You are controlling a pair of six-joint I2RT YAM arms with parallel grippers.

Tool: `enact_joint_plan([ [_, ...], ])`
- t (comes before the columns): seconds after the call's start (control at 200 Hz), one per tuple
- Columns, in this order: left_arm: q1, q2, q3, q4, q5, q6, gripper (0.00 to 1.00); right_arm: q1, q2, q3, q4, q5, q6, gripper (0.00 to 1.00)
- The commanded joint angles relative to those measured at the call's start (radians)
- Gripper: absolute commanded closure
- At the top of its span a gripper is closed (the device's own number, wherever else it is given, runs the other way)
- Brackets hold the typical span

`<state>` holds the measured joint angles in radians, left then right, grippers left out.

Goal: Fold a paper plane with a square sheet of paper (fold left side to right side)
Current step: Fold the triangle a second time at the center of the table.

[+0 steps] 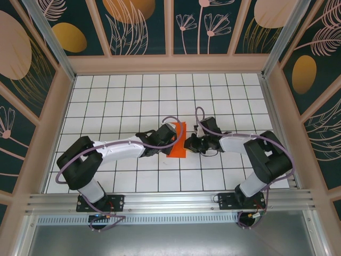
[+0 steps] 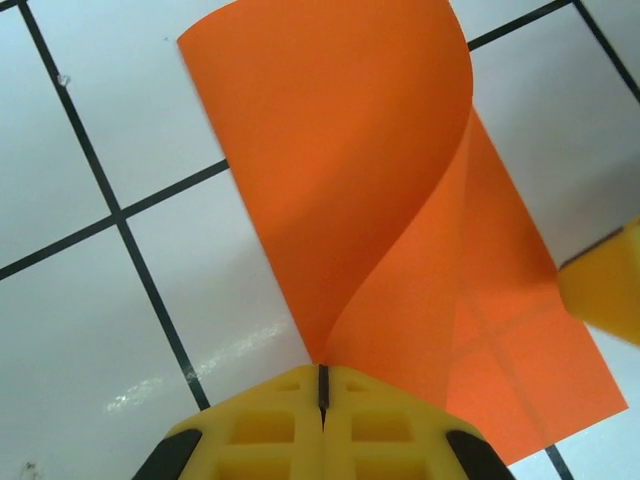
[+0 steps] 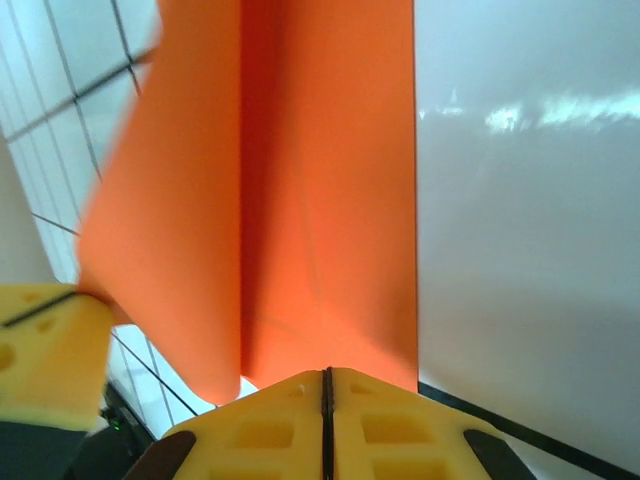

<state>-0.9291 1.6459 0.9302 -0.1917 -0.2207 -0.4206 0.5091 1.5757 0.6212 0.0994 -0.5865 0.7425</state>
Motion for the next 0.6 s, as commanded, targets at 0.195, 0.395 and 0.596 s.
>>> enact_joint_plan([
  [0.195, 0.007, 0.002, 0.002, 0.037, 0.023, 0.046, 1.00, -0.017, -0.093, -0.070, 0.049, -0.052, 0.013, 0.90],
  [0.395, 0.018, 0.003, 0.004, 0.040, 0.030, 0.065, 1.00, -0.008, -0.072, -0.120, 0.133, -0.077, 0.044, 0.91],
  [0.596, 0.028, 0.006, 0.007, 0.040, 0.034, 0.088, 1.00, 0.024, -0.023, -0.091, 0.137, -0.073, 0.039, 0.91],
])
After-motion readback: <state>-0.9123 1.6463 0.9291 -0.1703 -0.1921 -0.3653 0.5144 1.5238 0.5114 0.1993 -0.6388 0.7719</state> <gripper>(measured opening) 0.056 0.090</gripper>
